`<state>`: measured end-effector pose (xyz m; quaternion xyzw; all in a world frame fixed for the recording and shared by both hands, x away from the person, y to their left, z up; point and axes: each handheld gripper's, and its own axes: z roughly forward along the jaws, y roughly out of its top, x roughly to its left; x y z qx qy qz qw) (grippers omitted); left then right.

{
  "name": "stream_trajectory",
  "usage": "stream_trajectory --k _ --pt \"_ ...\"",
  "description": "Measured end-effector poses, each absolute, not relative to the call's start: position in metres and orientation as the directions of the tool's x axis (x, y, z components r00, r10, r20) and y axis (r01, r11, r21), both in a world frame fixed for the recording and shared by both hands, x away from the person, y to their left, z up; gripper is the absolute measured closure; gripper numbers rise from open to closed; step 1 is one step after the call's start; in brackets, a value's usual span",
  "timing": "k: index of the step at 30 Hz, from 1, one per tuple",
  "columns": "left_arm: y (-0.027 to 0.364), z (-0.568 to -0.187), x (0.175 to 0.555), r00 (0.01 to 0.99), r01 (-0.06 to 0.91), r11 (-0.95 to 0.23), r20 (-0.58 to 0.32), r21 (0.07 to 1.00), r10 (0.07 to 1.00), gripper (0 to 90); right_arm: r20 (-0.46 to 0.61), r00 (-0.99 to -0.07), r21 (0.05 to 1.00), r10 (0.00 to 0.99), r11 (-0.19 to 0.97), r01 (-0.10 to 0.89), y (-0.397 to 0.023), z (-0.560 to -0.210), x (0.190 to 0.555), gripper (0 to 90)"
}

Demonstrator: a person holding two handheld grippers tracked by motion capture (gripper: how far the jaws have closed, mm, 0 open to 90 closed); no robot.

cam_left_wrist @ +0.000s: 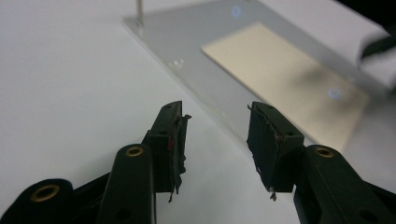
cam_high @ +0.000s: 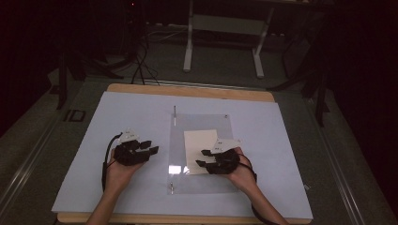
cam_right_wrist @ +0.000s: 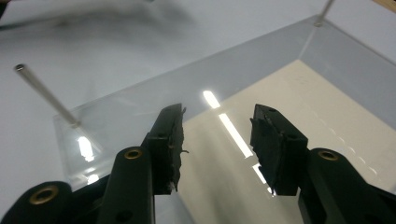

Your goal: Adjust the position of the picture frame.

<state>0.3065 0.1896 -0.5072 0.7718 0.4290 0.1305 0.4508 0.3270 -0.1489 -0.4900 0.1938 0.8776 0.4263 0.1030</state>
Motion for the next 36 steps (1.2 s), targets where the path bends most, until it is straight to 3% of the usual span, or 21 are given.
stream_trajectory --k 10,24,36 --pt "0.187 -0.516 0.275 0.602 0.577 -0.252 -0.197 0.777 0.774 54.1 -0.017 -0.87 0.774 0.493 0.558 0.301 -0.155 -0.485 0.357 54.3" --pt "0.166 -0.524 0.239 0.768 0.461 -0.396 -0.134 0.794 0.626 59.5 -0.028 -0.841 0.768 0.541 0.55 0.328 -0.153 -0.482 0.383 52.9" --pt "0.145 -0.521 0.23 0.812 0.415 -0.45 -0.099 0.791 0.575 63.4 -0.01 -0.828 0.767 0.56 0.536 0.353 -0.141 -0.49 0.404 54.6"
